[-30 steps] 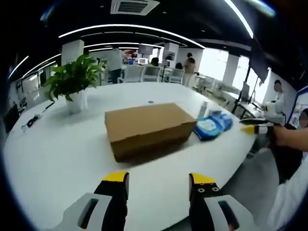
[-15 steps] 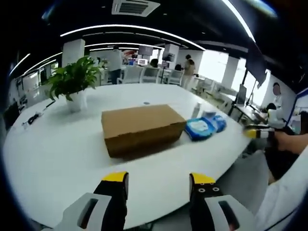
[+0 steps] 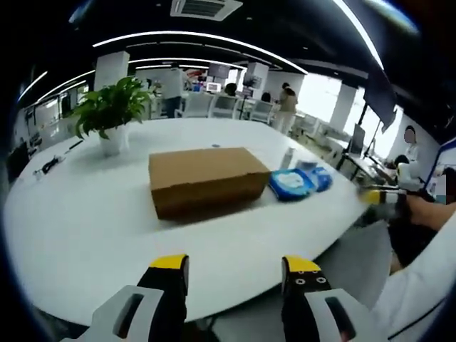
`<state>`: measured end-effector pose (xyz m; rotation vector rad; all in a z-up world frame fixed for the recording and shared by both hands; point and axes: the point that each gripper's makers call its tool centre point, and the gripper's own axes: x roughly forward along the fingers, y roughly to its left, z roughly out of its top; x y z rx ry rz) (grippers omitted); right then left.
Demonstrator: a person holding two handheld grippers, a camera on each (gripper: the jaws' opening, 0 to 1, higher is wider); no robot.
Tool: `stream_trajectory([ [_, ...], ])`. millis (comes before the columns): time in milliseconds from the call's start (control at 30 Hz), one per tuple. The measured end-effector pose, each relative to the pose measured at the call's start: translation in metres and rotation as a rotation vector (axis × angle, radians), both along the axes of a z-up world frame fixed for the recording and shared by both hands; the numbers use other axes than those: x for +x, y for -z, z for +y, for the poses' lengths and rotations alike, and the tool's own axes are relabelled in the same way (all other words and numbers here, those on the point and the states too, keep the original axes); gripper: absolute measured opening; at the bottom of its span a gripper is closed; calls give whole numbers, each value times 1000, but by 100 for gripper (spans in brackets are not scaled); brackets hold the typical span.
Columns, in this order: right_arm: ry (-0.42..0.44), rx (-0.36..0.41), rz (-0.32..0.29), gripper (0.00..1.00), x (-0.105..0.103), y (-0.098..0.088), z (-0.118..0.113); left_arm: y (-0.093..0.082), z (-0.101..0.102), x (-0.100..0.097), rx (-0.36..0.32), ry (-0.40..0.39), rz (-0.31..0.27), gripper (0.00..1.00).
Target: Operate the shoe box by opening the lid, removing the specified soft item, and placing it in the target area until the item is outside and the box remains undamaged.
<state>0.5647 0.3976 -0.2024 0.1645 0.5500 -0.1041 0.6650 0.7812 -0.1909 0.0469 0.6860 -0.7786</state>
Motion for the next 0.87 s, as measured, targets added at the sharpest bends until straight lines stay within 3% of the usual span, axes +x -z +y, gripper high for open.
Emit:
stream_trajectory([
  [867, 17, 5, 18, 81, -3, 8, 7, 2, 0, 2, 3, 13, 4, 53],
])
